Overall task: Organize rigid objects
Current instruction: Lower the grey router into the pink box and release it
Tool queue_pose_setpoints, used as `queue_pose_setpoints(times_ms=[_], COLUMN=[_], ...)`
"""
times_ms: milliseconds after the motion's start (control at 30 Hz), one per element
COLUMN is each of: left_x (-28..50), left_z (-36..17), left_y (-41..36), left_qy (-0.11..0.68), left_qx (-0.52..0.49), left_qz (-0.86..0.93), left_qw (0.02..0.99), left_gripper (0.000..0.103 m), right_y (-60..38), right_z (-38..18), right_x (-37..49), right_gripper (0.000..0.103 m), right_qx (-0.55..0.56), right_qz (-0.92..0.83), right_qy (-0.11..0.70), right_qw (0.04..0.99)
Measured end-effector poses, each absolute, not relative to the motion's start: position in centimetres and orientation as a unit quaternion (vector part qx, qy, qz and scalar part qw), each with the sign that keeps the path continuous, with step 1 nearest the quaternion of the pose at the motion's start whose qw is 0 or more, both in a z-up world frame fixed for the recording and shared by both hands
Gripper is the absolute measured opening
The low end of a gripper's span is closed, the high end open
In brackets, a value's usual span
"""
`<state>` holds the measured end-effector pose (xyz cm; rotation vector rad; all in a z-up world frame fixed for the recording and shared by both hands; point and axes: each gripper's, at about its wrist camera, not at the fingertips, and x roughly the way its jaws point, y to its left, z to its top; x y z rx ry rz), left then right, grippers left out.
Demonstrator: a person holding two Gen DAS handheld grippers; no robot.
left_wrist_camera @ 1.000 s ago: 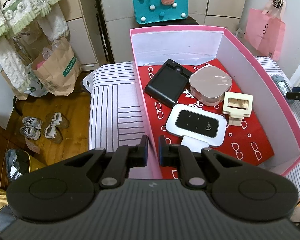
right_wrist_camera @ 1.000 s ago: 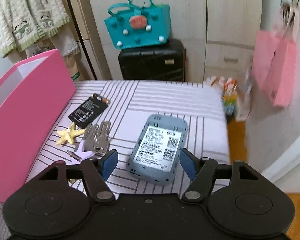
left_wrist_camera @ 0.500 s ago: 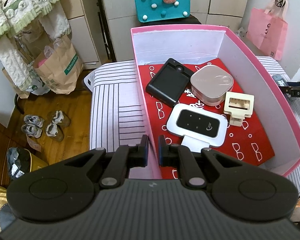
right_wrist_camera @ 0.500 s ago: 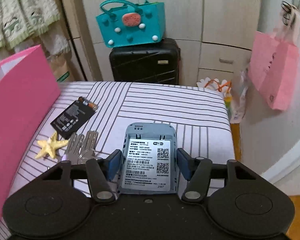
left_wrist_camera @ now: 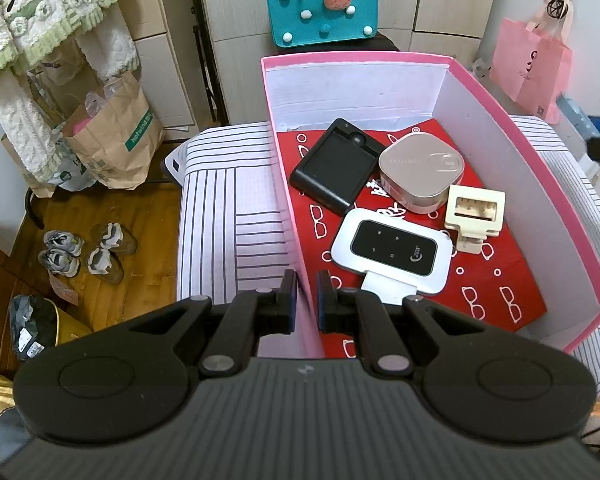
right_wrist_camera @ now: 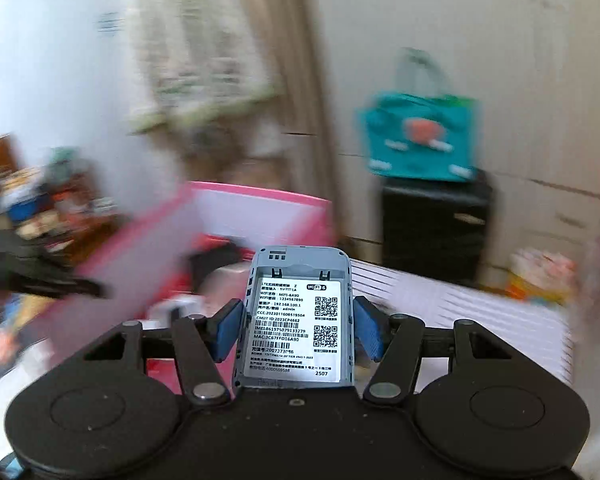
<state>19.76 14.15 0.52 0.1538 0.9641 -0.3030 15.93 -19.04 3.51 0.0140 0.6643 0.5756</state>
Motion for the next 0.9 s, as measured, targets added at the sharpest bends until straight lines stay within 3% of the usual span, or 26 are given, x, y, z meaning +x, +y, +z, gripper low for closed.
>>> queue_pose_setpoints(times_ms=[333, 500, 900], left_x=[19.7, 19.8, 19.8], left_z=[0.4, 0.3, 0.3], left_y=[14.3, 14.4, 14.7], left_qy=[0.459, 0.456, 0.455], left_qx=[0.074, 0.073, 0.069], left_qz=[-0.155, -0.162, -0.169], left_qw=[0.872, 0.872, 0.872], left_gripper=[0.01, 0.01, 0.011], right_y=[-9.0, -7.5, -4.8], right_z=[1.1, -0.1, 0.0], right_x=[18.5, 20.1, 19.5], right_gripper=[0.065, 0.065, 0.066], right_qx=[-0.108, -0.111, -0.222], right_qz=[0.415, 0.432, 0.41], right_qy=[0.422, 0.478, 0.511], right_qw=[0.799, 0.757, 0.722])
